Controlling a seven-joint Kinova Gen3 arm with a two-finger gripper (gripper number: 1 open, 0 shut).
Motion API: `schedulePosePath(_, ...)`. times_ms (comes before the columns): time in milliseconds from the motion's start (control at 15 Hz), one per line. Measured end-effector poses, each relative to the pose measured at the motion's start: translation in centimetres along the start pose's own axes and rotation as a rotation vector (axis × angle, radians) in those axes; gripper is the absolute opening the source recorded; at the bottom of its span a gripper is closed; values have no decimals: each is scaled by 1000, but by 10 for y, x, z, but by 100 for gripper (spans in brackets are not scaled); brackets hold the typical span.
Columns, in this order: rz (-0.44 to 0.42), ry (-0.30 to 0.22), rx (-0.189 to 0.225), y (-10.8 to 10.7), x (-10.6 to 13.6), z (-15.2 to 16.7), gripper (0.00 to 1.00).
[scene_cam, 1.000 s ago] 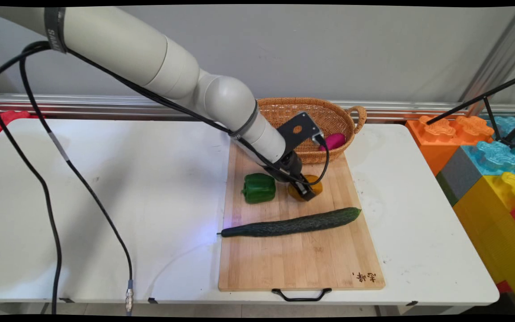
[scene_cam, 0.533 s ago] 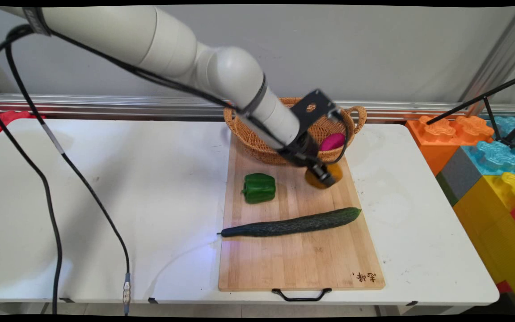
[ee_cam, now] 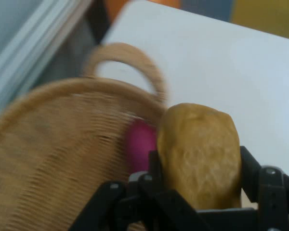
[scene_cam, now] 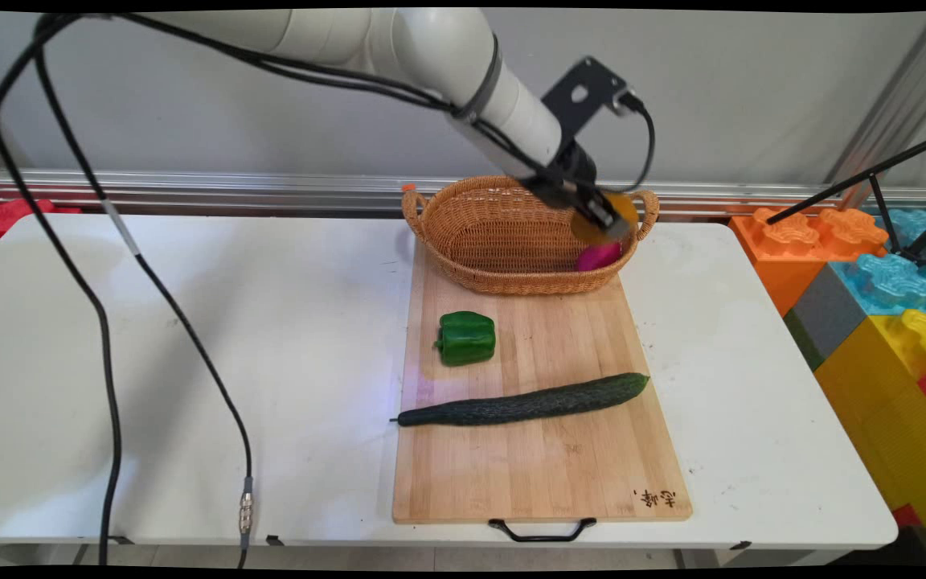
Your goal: Place the picked object in the vegetable basket
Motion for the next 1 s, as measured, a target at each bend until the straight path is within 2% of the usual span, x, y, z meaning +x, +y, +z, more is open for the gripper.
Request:
schedulePosePath(267, -6, 20, 83, -37, 7, 13, 0)
schedulePosePath(467, -20, 23, 124, -60, 4, 34, 0)
schedulePosePath(667, -34, 7, 141, -78, -8, 64, 0)
schedulePosePath(1000, -51, -28, 140, -91, -31, 102, 0)
